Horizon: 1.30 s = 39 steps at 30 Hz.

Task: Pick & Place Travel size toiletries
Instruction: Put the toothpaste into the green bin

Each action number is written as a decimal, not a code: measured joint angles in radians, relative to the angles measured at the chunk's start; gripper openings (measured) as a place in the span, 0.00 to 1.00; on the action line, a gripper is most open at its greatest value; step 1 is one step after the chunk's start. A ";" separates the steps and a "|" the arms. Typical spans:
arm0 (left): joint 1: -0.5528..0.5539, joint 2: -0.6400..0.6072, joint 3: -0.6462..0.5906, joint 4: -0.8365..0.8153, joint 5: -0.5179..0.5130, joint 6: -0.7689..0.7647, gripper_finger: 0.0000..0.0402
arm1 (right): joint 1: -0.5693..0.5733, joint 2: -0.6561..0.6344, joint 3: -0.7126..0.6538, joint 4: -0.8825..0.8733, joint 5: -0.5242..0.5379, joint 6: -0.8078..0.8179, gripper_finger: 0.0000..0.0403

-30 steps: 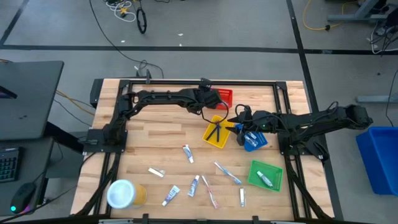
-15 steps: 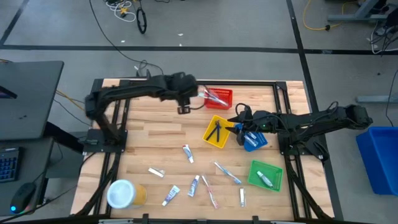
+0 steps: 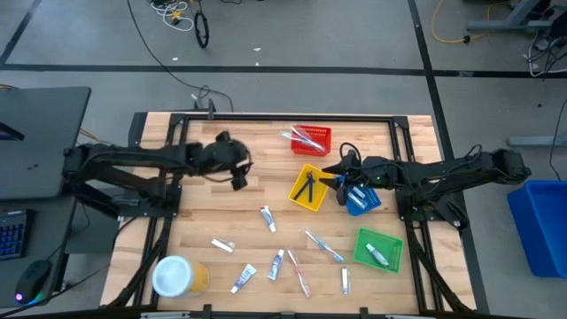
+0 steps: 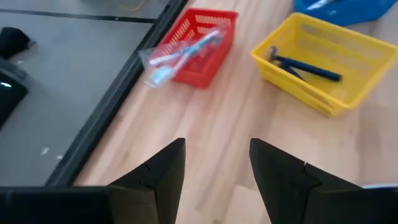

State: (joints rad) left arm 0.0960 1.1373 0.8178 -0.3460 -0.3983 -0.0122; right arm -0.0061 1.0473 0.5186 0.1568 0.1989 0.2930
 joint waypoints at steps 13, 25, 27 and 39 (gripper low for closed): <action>-0.132 -0.062 -0.254 0.333 0.047 0.025 0.47 | 0.054 0.059 0.000 0.183 0.000 -0.004 0.48; -0.147 -0.060 -0.315 0.474 0.100 0.105 0.47 | 0.150 0.306 0.054 0.426 0.003 0.023 0.48; -0.147 -0.060 -0.316 0.477 0.100 0.122 0.47 | 0.174 0.335 0.085 0.419 0.002 0.017 0.48; -0.147 -0.060 -0.316 0.560 0.099 0.103 0.47 | 0.257 0.491 0.394 0.069 0.050 -0.015 0.46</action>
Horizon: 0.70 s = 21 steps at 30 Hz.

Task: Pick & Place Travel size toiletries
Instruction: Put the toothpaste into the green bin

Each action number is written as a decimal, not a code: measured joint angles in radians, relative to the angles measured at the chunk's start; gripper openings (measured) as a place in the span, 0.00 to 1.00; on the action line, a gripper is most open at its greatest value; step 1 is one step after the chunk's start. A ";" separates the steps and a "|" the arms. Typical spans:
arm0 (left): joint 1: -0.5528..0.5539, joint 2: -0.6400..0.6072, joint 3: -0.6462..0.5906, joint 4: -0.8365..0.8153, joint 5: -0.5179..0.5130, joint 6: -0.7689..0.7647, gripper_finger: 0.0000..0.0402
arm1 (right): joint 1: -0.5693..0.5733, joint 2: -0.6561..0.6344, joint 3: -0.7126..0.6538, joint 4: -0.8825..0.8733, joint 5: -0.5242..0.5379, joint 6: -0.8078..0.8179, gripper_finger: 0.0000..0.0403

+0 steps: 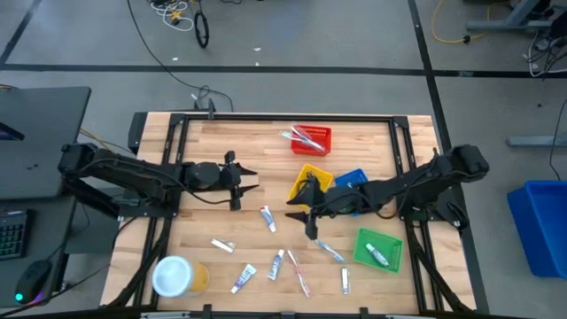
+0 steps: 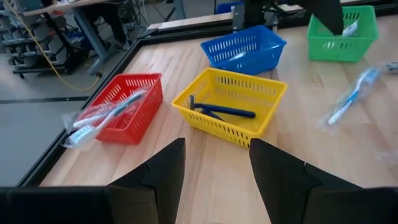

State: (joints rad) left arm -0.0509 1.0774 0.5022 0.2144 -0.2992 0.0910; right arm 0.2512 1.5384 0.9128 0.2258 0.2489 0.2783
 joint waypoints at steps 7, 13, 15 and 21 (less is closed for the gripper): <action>0.000 0.000 0.000 0.018 -0.003 0.000 0.47 | -0.016 0.096 0.038 0.010 0.012 -0.050 0.54; 0.000 0.000 0.000 0.015 -0.003 -0.002 0.47 | -0.007 0.139 0.036 -0.027 -0.006 -0.044 0.61; 0.000 0.000 0.000 0.009 -0.002 -0.003 0.47 | 0.006 0.139 0.036 -0.054 -0.037 -0.019 0.62; 0.000 0.000 0.000 0.004 -0.003 -0.004 0.47 | 0.062 0.125 0.036 -0.234 -0.111 0.129 0.59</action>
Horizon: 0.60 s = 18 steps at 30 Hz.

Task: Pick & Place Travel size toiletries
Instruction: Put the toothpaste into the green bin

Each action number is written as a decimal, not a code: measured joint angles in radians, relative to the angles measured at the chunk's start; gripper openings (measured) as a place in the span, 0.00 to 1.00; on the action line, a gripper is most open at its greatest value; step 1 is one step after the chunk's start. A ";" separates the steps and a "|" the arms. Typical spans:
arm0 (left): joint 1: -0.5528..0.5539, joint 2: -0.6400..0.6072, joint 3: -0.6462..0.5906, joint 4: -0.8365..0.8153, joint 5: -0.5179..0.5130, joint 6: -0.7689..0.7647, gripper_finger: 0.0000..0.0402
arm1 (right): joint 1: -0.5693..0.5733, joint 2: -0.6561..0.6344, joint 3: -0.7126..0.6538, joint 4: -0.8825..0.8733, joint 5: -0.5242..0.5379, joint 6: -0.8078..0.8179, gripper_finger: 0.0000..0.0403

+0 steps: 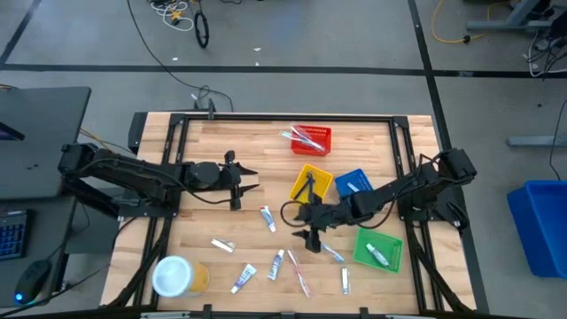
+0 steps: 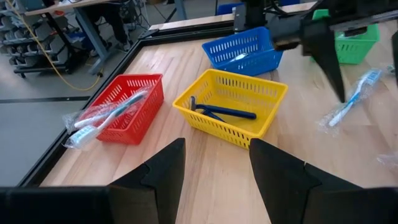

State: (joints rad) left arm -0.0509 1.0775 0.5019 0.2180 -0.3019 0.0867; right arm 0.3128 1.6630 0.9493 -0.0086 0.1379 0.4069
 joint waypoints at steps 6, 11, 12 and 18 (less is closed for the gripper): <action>0.000 0.000 0.000 0.000 0.000 0.000 0.47 | 0.056 0.000 0.000 -0.197 -0.083 0.253 0.55; 0.000 0.000 0.000 0.000 0.000 -0.003 0.47 | 0.091 0.000 0.000 -0.299 -0.131 0.341 0.54; 0.000 0.000 0.000 0.000 0.000 -0.003 0.47 | 0.096 0.000 0.000 -0.309 -0.132 0.341 0.54; 0.000 0.000 0.000 0.000 0.000 -0.030 0.47 | 0.113 0.006 0.000 -0.400 -0.097 0.367 0.56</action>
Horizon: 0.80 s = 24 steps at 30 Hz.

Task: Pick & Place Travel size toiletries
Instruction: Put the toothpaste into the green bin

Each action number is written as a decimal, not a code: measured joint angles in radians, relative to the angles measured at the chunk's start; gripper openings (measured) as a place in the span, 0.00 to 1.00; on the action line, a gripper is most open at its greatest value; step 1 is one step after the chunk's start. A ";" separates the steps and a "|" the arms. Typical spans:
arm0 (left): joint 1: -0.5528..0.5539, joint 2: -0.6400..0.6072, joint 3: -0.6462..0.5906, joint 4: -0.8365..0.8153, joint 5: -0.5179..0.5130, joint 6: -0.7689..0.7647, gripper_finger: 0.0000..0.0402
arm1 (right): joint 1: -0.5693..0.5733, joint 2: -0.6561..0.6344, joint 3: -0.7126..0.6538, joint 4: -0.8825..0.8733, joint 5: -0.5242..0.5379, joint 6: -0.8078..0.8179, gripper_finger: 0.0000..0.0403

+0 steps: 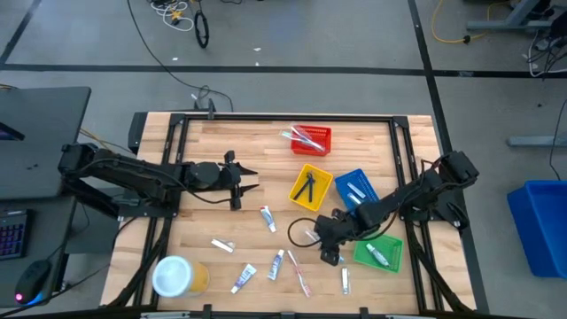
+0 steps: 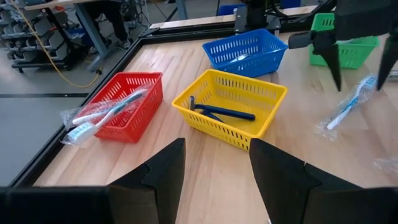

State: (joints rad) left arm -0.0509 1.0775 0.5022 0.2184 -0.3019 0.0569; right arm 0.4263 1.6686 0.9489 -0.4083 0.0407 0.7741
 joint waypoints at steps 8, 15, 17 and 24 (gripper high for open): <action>0.000 0.000 0.000 0.001 0.000 -0.020 0.47 | 0.002 0.073 -0.008 0.037 -0.018 -0.003 0.54; 0.000 0.000 0.000 0.000 0.000 -0.020 0.47 | 0.003 0.101 -0.008 0.069 -0.050 -0.004 0.50; 0.000 0.000 0.000 0.000 0.000 -0.019 0.47 | 0.003 0.097 -0.008 0.067 -0.050 -0.004 0.50; 0.000 0.000 0.000 0.000 0.000 -0.019 0.47 | -0.002 0.076 0.024 0.087 -0.016 -0.089 0.54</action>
State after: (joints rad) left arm -0.0509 1.0779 0.5022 0.2189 -0.3019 0.0380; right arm 0.4243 1.7450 0.9727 -0.3212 0.0252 0.6847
